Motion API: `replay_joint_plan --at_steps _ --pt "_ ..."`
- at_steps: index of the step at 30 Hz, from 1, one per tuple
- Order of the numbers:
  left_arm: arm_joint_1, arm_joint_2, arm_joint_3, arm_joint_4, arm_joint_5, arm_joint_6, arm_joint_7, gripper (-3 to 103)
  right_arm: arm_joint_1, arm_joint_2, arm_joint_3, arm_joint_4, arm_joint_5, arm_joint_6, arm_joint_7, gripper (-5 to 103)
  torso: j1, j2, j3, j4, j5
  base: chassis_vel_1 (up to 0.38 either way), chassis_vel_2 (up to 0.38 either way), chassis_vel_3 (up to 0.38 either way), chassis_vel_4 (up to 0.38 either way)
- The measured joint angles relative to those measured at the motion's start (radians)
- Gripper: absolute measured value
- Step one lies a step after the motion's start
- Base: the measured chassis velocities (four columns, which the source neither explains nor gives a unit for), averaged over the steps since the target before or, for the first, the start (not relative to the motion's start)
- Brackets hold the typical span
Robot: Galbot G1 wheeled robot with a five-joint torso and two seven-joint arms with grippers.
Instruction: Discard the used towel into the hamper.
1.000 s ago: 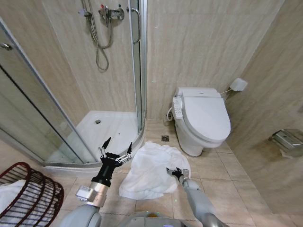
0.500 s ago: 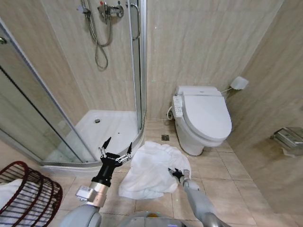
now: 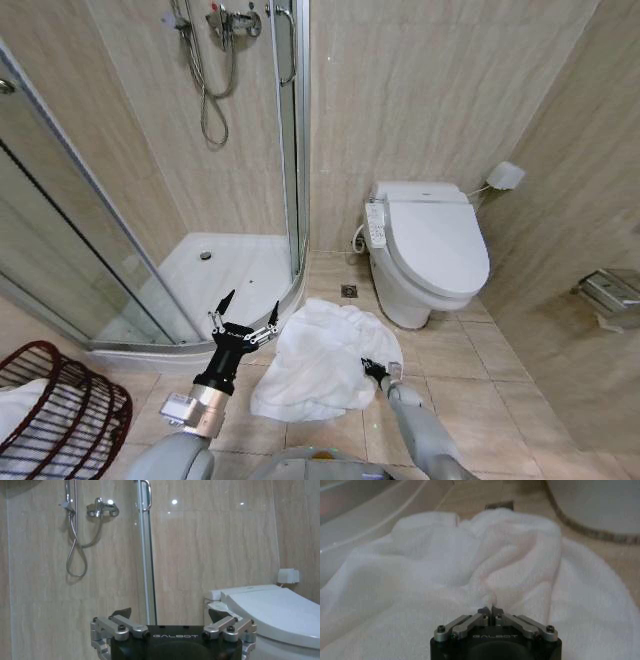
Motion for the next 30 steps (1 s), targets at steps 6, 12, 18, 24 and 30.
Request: replay_joint_plan --at_steps 6,12,18,24,30 --pt "0.0 0.0 0.0 0.0 0.0 0.0 0.0 100 -0.037 -0.002 0.003 0.052 -0.067 0.101 -0.006 1 0.0 0.001 0.001 -0.0002 -0.0003 0.0 0.0 0.0 0.0" --pt "0.0 0.0 0.0 0.0 0.0 0.0 0.0 100 -0.124 0.015 0.004 0.229 -0.093 0.162 0.046 1 0.001 0.002 0.001 -0.0002 -0.0002 0.0 0.0 0.0 0.0" --pt "0.0 0.0 0.0 0.0 0.0 0.0 0.0 100 -0.253 0.02 0.012 0.555 -0.103 0.176 0.084 1 0.001 0.002 0.002 -0.0001 -0.0002 0.0 0.0 0.0 0.0" --pt "0.0 0.0 0.0 0.0 0.0 0.0 0.0 100 -0.434 0.005 0.045 1.017 -0.106 0.146 0.125 1 0.001 0.003 0.002 -0.0003 -0.0009 0.0 0.0 0.0 0.0" --pt "0.0 0.0 0.0 0.0 0.0 0.0 0.0 100 -0.549 -0.03 0.07 1.328 -0.061 0.116 0.143 1 0.001 0.003 0.002 -0.0002 -0.0006 0.0 0.0 0.0 0.0"
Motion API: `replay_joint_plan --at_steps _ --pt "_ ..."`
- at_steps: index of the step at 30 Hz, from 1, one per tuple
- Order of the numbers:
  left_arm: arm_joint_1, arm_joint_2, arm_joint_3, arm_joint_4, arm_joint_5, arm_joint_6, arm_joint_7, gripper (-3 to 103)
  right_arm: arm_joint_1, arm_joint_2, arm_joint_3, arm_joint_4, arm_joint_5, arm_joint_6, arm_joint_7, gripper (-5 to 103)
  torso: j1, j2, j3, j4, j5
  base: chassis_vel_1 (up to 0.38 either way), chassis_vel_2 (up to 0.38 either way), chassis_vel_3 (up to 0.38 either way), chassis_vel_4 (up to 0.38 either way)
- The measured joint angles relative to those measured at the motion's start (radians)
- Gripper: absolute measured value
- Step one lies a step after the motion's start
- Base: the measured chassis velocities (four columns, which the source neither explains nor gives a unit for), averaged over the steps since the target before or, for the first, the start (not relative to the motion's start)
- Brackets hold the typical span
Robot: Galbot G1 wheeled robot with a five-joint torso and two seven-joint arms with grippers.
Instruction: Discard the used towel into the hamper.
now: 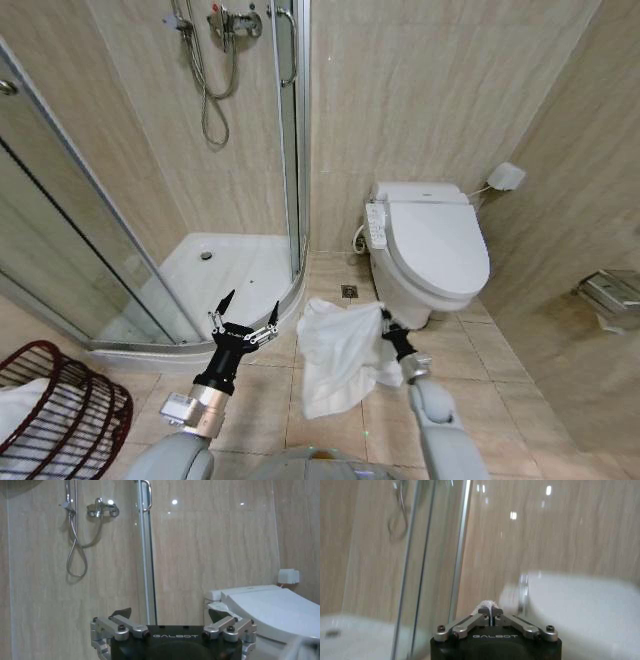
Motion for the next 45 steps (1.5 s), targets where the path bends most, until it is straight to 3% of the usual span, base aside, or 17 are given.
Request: replay_joint_plan --at_steps 8,15,23,31,45 --pt "0.0 0.0 0.0 0.0 0.0 0.0 0.0 100 -0.147 -0.023 0.087 0.38 0.084 -0.001 0.004 1 0.0 0.0 0.0 0.0 0.0003 0.0 0.0 0.0 0.0" --pt "0.0 0.0 0.0 0.0 0.0 0.0 0.0 100 -0.21 -0.044 0.218 0.554 0.189 0.001 0.033 1 0.0 0.001 0.0 -0.0001 0.0002 0.0 0.0 0.0 0.0" --pt "0.0 0.0 0.0 0.0 0.0 0.0 0.0 100 -0.218 -0.083 0.377 0.593 0.298 0.003 0.087 1 0.0 0.001 0.001 0.0 0.0008 0.0 0.0 0.0 0.0" --pt "0.0 0.0 0.0 0.0 0.0 0.0 0.0 100 -0.22 -0.155 0.633 0.585 0.457 -0.011 0.123 1 0.001 0.003 0.002 0.0 0.0003 0.0 0.0 0.0 0.0" --pt "0.0 0.0 0.0 0.0 0.0 0.0 0.0 100 -0.193 -0.185 0.678 0.578 0.483 -0.014 0.143 1 0.018 0.052 0.034 0.0 0.0004 0.0 0.0 0.0 0.0"
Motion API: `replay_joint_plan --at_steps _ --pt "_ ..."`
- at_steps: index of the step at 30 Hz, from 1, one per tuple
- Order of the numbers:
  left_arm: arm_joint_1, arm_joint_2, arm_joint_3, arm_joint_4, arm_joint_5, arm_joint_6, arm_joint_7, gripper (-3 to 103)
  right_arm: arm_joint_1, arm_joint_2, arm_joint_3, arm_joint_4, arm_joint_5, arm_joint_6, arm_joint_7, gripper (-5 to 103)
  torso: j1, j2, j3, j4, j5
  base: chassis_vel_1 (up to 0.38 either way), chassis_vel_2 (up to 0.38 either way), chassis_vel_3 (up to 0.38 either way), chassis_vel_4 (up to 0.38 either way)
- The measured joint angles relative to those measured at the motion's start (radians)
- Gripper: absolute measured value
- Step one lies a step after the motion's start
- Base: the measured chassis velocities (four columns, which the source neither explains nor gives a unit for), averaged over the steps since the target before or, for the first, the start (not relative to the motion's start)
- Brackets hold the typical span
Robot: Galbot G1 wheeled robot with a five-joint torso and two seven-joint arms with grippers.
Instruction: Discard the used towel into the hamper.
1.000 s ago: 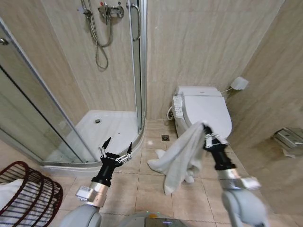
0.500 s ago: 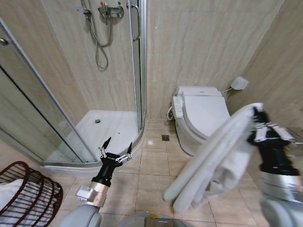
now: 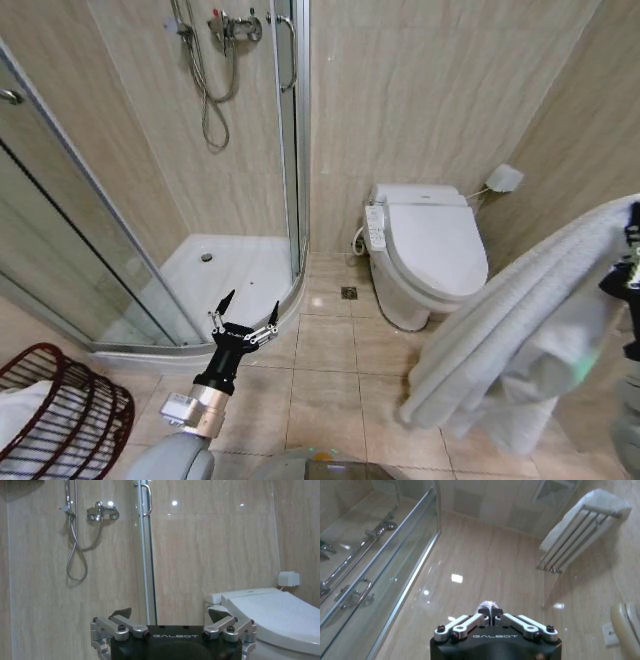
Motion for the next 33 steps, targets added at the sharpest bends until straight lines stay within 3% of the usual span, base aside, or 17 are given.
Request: replay_joint_plan --at_steps 20,33 --pt "0.0 0.0 0.0 0.0 0.0 0.0 0.0 100 0.072 -0.075 0.092 -0.003 0.104 -0.016 0.028 1 0.033 0.092 0.059 0.0 -0.0001 0.0 0.0 0.0 0.0" --pt "0.0 0.0 0.0 0.0 0.0 0.0 0.0 100 0.128 -0.115 0.081 -0.003 0.119 -0.018 0.026 1 0.05 0.143 0.093 0.0 -0.0002 0.0 0.0 0.0 0.0"
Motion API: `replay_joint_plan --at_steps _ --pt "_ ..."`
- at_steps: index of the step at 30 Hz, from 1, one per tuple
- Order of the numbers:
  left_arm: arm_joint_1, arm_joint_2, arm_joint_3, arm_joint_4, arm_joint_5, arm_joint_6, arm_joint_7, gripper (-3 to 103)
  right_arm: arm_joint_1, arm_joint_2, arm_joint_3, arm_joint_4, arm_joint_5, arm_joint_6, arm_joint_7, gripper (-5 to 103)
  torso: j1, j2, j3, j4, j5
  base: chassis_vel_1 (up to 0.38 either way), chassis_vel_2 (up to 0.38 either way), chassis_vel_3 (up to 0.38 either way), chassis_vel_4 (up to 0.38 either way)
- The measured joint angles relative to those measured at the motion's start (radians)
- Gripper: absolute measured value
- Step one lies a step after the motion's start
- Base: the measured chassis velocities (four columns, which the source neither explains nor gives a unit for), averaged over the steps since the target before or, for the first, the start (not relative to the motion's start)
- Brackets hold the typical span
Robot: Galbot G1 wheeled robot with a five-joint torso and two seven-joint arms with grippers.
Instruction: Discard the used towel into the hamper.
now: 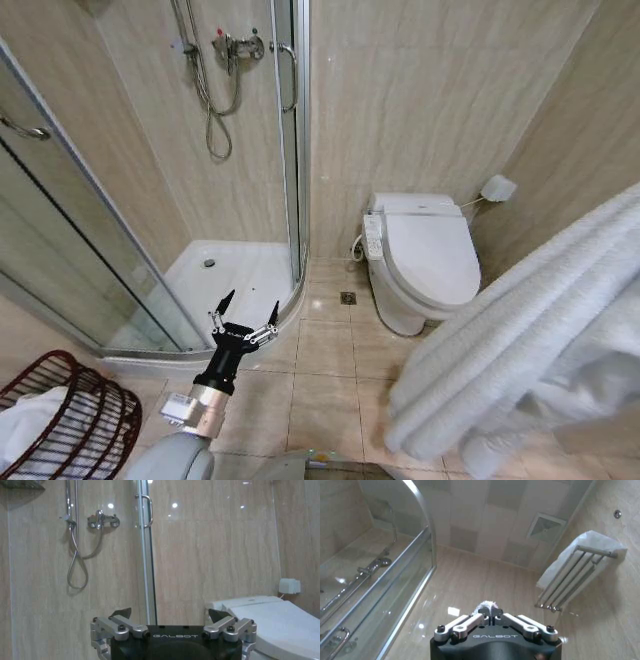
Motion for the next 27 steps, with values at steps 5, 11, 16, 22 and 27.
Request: replay_joint_plan --at_steps 5,11,16,22,27 --pt "0.0 0.0 0.0 0.0 0.0 0.0 0.0 100 0.016 -0.021 0.003 0.0 0.009 0.001 0.025 1 0.008 0.022 0.014 0.0 0.0 0.0 0.0 0.0 0.0" --pt "0.0 0.0 0.0 0.0 0.0 0.0 0.0 100 0.013 -0.03 0.027 0.0 0.024 0.009 0.048 1 0.018 0.047 0.029 0.0 0.0 0.0 0.0 0.0 0.0" --pt "0.0 0.0 0.0 0.0 0.0 0.0 0.0 100 0.004 -0.026 0.046 0.0 0.043 0.009 0.037 1 0.028 0.069 0.042 0.0 0.0001 0.0 0.0 0.0 0.0" --pt "0.0 0.0 0.0 0.0 0.0 0.0 0.0 100 0.004 -0.027 0.05 0.0 0.049 0.006 0.036 1 0.035 0.09 0.055 0.0 0.0 0.0 0.0 0.0 0.0" --pt "0.0 0.0 0.0 0.0 0.0 0.0 0.0 100 0.001 -0.025 0.054 0.0 0.049 0.001 0.033 1 0.045 0.113 0.069 0.0 0.0 0.0 0.0 0.0 0.0"
